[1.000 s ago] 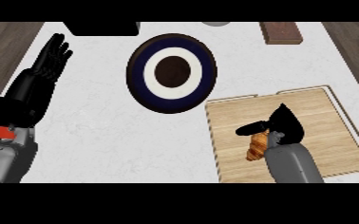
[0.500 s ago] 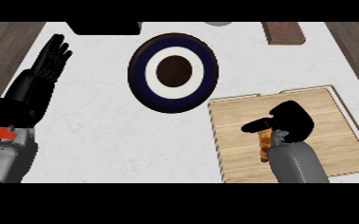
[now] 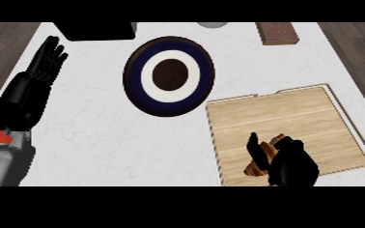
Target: Pick the croissant from the tray and place it in the plate
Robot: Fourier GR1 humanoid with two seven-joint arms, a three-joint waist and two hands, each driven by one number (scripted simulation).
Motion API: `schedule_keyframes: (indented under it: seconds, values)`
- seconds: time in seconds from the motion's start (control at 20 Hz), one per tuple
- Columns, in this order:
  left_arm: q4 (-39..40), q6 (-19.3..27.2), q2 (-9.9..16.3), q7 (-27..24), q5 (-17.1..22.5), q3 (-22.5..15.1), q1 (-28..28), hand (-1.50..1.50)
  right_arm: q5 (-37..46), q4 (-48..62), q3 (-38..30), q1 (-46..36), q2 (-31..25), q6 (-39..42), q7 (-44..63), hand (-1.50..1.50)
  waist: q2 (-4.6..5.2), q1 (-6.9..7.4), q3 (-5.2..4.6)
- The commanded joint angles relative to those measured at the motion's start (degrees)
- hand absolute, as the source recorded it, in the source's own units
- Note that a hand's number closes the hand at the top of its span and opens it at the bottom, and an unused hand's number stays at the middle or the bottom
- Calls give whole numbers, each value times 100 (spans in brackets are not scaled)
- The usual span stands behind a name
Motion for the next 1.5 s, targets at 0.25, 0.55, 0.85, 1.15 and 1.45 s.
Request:
schedule_keyframes:
  seconds: [0.25,0.55,0.85,1.15,1.45]
  values:
    - [-101,22,-46,74,-103,-86,89,0,1913,-1448,2178,1328,131,-1485,1267,150,41,35,60]
    - [-214,49,-167,111,-157,-195,2,0,2860,-1728,3248,848,132,-1900,1315,150,77,151,70]
    - [-3,-79,-196,-106,-215,-226,-3,0,2803,-1864,3568,134,112,-1494,1346,150,141,235,64]
    - [-113,-103,-134,185,-118,-153,-322,0,2345,-1713,3170,-596,99,-1230,1162,150,183,383,71]
    - [59,-74,-275,66,-232,-272,-386,0,1704,-1367,2785,-1339,105,-1503,1131,150,260,513,74]
